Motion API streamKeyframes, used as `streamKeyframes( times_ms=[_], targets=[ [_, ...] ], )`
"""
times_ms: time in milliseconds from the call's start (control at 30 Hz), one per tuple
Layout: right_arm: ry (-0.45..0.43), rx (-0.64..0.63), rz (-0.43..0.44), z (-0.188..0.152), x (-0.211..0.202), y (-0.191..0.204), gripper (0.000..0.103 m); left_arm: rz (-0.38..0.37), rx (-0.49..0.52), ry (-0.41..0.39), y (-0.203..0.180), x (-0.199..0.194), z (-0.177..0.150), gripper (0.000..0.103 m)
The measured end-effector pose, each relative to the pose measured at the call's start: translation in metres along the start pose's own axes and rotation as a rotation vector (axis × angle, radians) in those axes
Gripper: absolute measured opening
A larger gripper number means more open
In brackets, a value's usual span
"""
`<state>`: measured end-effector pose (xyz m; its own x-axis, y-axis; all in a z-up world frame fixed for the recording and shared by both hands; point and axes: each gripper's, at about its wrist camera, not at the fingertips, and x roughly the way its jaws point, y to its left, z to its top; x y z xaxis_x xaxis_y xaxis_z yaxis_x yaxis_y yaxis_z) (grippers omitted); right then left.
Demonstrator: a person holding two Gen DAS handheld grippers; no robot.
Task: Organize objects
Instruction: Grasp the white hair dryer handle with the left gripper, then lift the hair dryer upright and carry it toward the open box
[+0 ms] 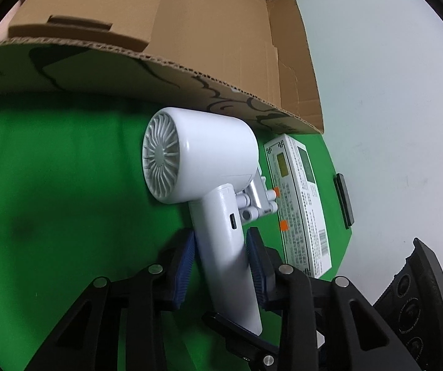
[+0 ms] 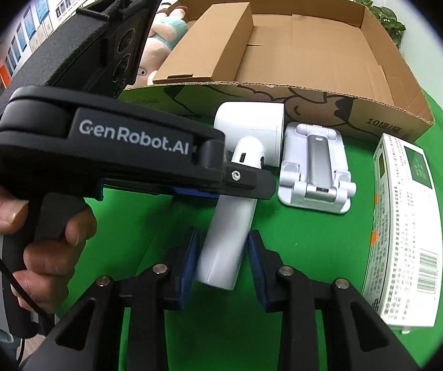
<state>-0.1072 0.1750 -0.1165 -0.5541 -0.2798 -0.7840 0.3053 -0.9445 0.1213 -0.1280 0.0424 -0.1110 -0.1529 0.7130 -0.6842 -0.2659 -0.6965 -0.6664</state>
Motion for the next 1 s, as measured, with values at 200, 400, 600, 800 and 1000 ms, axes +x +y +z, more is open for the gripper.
streamKeyframes(
  times_ms=[200,400,600,800,1000],
  targets=[
    [0.001,0.002,0.012,-0.004,-0.006,-0.002,0.031,0.014,0.003,0.003,0.001,-0.012,-0.004,0.031],
    [-0.009,0.01,0.017,-0.009,-0.013,-0.005,0.03,0.029,0.022,-0.006,-0.001,-0.022,-0.007,0.031],
    [-0.043,0.012,0.029,-0.011,-0.028,-0.005,0.03,0.046,0.055,-0.047,-0.006,-0.048,-0.009,0.03],
    [-0.094,0.005,0.038,-0.003,-0.049,-0.002,0.03,0.065,0.097,-0.1,-0.017,-0.082,-0.006,0.03],
    [-0.143,0.003,0.042,0.004,-0.061,0.01,0.03,0.088,0.139,-0.138,-0.027,-0.115,-0.006,0.03]
  ],
)
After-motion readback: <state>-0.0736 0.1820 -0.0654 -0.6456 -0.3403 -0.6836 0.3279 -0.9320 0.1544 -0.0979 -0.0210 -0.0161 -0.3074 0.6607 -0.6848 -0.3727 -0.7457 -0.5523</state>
